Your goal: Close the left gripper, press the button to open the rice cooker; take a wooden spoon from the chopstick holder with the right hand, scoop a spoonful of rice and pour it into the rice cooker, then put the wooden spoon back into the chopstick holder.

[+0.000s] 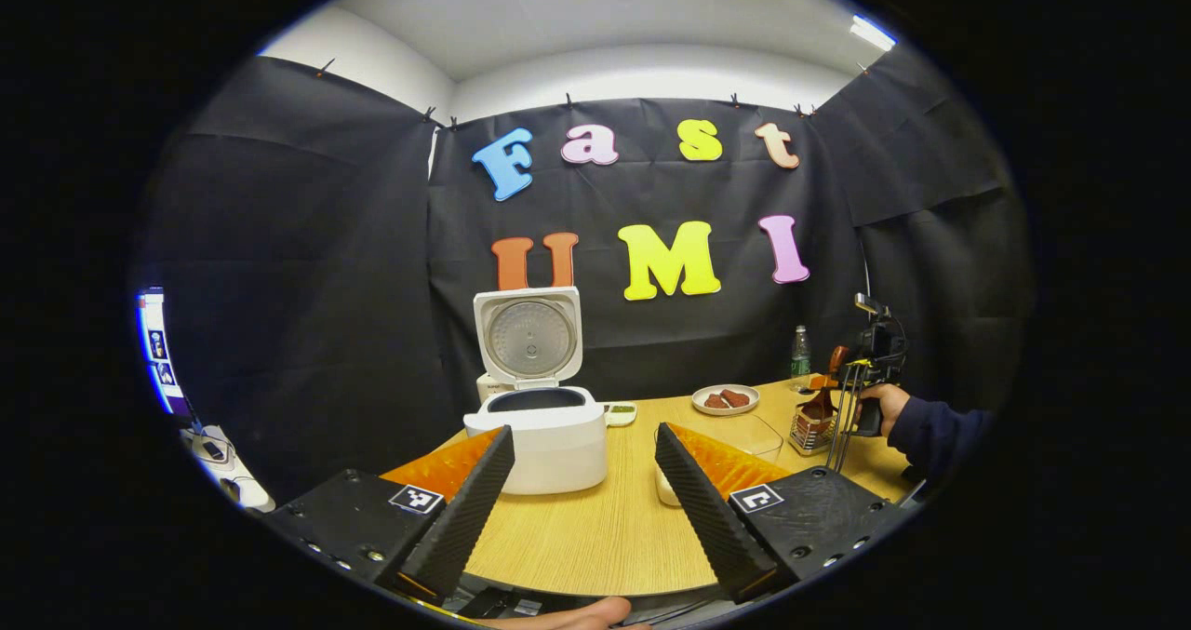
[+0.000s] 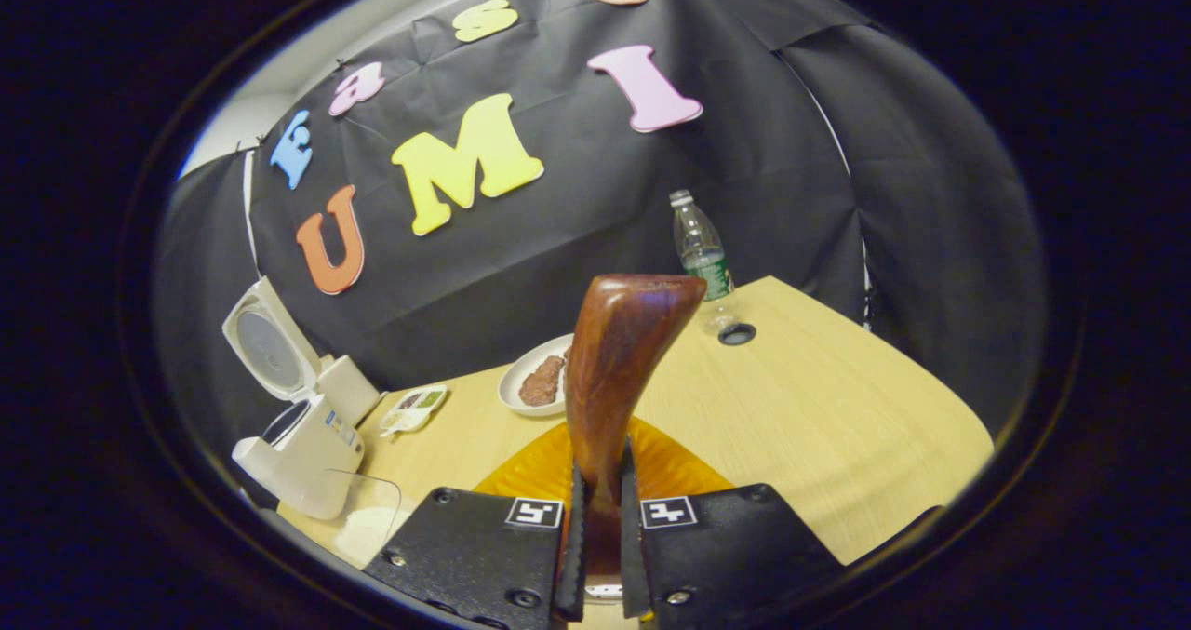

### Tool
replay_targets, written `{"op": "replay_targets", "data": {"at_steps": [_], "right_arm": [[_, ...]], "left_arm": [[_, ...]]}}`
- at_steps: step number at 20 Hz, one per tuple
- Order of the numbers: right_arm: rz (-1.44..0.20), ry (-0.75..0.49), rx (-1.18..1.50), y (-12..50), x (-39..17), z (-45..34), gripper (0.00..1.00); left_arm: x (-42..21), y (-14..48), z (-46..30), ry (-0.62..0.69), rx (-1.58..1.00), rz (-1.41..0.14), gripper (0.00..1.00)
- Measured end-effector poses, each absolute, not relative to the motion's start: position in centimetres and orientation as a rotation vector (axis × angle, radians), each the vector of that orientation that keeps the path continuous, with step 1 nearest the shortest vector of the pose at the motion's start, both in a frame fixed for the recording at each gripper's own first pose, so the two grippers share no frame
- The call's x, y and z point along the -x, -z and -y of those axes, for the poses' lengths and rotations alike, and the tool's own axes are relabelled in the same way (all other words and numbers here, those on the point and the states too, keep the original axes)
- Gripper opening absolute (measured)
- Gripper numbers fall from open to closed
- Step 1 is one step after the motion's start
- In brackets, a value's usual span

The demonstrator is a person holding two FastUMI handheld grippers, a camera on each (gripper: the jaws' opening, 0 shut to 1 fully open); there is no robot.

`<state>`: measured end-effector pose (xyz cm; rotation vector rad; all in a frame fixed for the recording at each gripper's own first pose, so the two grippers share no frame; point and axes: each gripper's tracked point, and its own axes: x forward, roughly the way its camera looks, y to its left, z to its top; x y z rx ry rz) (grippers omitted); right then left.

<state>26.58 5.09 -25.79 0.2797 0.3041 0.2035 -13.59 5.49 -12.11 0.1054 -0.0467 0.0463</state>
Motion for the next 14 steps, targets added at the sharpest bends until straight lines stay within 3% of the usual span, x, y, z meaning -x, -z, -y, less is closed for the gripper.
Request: {"op": "replay_targets", "data": {"at_steps": [4,9,14], "right_arm": [[-0.242,-0.193,-0.196,22.7,-25.4,-5.5,0.21],[-0.186,-0.193,-0.09,19.2,-23.6,-7.0,0.13],[-0.154,-0.227,-0.059,16.7,-20.8,-10.5,0.16]], "left_arm": [[14.3,11.8,-5.4,-0.041,-0.116,0.058,0.96],[15.8,10.8,-5.5,-0.018,-0.089,0.088,0.96],[17.0,9.9,-5.9,-0.012,-0.051,0.108,0.96]]}}
